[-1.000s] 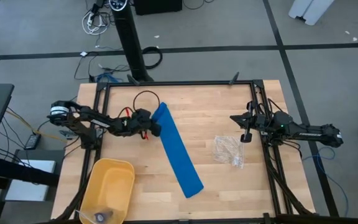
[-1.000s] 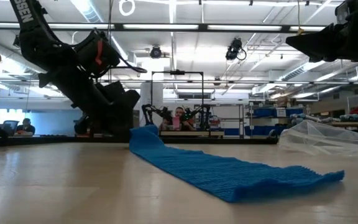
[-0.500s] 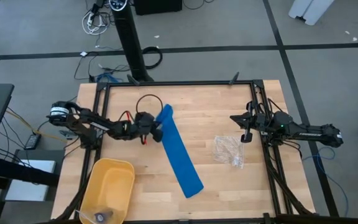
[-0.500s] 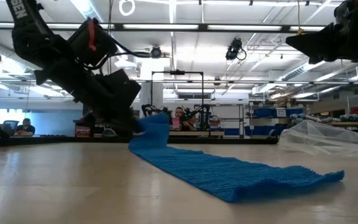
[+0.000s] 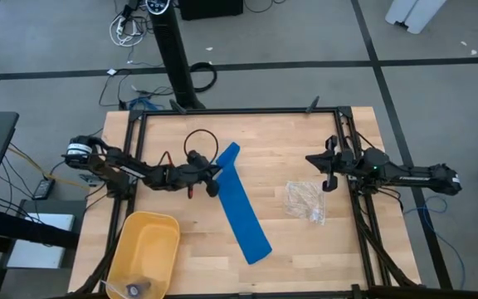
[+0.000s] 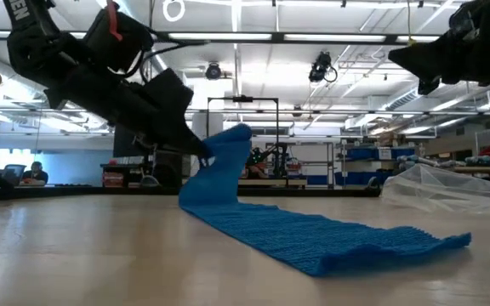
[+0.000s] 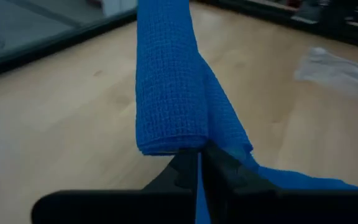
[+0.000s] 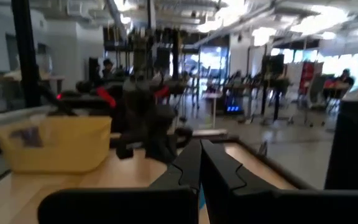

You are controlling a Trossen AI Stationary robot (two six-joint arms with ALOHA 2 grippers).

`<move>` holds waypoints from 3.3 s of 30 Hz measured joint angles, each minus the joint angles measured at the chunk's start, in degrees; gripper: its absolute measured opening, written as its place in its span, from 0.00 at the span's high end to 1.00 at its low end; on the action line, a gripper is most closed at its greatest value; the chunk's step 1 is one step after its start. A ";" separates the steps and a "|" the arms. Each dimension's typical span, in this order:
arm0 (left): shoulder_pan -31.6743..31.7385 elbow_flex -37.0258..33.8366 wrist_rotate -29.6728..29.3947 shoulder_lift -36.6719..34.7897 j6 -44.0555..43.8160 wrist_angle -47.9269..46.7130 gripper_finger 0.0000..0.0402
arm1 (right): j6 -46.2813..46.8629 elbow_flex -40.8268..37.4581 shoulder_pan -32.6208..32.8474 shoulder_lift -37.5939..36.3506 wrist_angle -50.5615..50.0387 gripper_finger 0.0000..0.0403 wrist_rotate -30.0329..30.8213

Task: Roll bandage
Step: Roll the blue bandage

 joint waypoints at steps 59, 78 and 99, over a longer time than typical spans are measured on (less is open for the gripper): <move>-10.84 30.46 -13.71 -0.04 44.35 -34.32 0.95 | -4.77 32.97 3.00 48.24 -7.99 1.00 -2.83; -10.86 32.82 -12.07 -0.04 44.47 -37.19 0.95 | -4.77 32.97 2.00 52.43 -2.59 1.00 -9.19; -10.97 36.08 -7.26 0.02 42.53 -39.11 0.96 | 0.92 32.97 -0.10 53.55 -5.86 0.97 -6.85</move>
